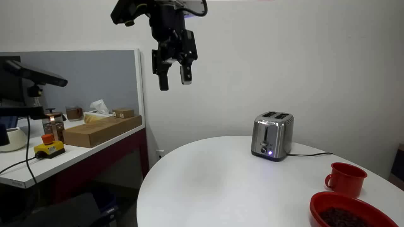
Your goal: Turn off the toaster
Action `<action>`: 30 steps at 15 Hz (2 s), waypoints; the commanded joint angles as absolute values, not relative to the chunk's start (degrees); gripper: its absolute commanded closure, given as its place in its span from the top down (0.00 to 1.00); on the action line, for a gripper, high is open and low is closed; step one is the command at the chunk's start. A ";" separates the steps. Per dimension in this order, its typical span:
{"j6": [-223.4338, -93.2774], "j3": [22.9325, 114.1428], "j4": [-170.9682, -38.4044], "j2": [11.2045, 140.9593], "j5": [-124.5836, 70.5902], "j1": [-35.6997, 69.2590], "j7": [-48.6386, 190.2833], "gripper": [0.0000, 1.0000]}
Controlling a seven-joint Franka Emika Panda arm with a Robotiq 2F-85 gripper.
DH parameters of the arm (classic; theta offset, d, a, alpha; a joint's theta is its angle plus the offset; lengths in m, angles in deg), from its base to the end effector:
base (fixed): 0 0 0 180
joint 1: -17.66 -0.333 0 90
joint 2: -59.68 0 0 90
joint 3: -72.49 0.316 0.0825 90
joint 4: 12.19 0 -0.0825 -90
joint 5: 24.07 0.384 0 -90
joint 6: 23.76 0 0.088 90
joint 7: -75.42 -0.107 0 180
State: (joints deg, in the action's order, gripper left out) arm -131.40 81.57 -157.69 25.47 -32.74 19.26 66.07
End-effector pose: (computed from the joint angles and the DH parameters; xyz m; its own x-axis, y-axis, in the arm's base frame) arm 0.3584 0.0376 0.4650 0.9991 -0.0163 -0.0385 -0.0067 -0.9716 0.2367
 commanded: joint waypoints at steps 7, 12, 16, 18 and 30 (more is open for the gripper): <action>-139.61 78.98 -155.46 30.93 -35.23 18.92 67.72 1.00; -153.75 74.09 -151.09 40.47 -32.89 18.61 75.10 1.00; -161.37 71.52 -145.54 50.09 -33.18 19.17 80.36 1.00; -163.95 70.74 -142.02 55.41 -33.53 19.57 82.14 1.00; -173.15 69.44 -118.95 85.76 -35.87 19.33 81.41 1.00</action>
State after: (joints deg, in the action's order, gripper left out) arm -170.77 70.40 -125.76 78.82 -33.83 20.35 82.51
